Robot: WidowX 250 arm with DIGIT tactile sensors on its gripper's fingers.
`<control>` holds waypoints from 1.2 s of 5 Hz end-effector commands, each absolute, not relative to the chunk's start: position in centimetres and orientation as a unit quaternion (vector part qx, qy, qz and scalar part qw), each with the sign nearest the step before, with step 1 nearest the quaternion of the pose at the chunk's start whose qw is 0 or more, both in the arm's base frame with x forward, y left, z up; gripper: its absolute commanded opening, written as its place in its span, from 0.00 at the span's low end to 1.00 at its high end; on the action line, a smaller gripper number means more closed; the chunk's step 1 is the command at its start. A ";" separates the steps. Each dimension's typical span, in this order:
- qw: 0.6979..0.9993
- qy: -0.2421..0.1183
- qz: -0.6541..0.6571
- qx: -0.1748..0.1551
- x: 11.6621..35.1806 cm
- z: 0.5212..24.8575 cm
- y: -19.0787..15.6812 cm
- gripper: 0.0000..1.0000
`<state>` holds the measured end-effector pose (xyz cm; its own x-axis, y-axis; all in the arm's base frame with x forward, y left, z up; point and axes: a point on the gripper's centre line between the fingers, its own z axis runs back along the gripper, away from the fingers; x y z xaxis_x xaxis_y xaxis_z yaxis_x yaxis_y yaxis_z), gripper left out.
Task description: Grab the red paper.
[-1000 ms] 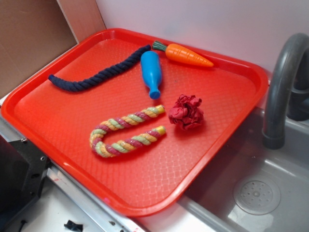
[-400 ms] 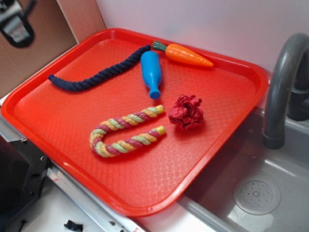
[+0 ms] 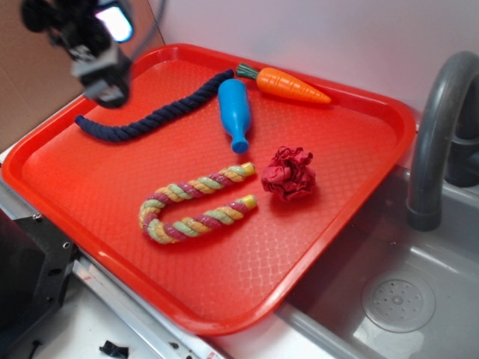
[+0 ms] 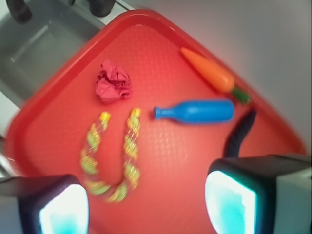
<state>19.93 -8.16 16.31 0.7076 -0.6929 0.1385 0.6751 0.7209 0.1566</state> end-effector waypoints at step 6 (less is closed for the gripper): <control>0.799 -0.051 -0.593 -0.086 26.4 4.9 -15.2 1.00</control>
<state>26.36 -14.28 3.02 0.3134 -0.9395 0.1382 0.9464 0.2971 -0.1265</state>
